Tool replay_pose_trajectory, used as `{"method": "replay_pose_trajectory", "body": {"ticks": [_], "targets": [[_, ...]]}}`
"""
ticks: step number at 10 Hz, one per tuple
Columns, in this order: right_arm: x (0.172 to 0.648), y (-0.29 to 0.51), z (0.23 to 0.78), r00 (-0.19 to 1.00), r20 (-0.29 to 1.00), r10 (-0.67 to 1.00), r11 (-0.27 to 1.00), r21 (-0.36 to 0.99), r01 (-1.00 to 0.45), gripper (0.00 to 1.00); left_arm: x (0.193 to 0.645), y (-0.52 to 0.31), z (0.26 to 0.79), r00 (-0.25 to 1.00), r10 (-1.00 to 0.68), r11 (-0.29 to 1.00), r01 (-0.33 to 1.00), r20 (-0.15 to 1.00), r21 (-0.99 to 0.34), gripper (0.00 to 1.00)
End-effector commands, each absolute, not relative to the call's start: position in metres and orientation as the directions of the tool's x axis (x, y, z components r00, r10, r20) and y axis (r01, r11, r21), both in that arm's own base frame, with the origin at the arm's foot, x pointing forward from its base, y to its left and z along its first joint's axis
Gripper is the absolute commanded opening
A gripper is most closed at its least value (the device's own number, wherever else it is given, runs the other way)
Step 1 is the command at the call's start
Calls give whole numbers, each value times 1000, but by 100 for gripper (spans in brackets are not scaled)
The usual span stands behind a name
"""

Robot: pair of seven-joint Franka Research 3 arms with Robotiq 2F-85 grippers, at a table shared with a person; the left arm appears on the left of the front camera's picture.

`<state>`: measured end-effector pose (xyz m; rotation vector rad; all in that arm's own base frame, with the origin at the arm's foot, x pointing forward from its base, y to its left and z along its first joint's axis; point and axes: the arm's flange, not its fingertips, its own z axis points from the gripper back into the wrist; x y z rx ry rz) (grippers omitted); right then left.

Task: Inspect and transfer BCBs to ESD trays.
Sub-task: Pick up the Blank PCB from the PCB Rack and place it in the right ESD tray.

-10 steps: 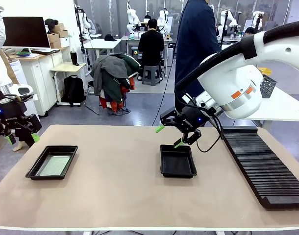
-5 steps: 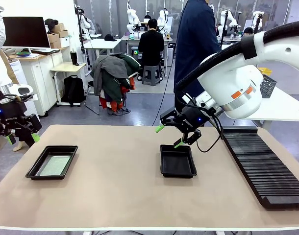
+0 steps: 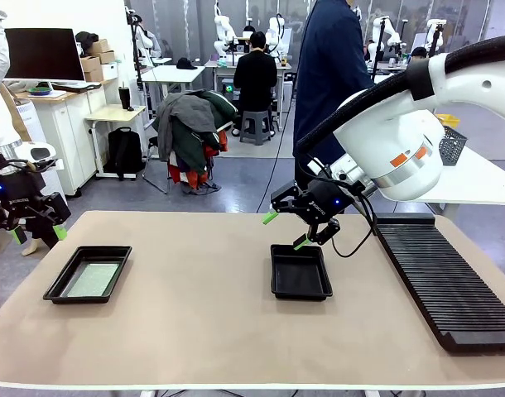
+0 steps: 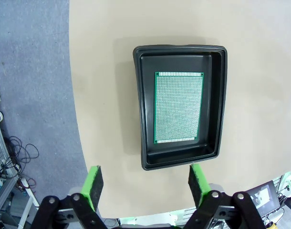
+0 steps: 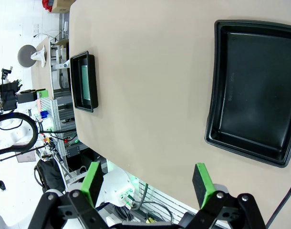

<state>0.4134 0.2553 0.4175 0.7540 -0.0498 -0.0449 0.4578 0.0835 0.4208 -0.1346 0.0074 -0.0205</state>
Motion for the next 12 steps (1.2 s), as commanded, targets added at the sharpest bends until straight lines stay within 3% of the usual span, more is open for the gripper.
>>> {"method": "replay_pose_trajectory", "body": {"ticks": [1,12], "targets": [[417,258,418,997,25,-79,744,667,42,100,458,84,419,1000,-18,991,17,-3,-132,95],[417,258,418,997,25,-79,744,667,42,100,458,84,419,1000,-18,991,17,-3,-132,95]]}}
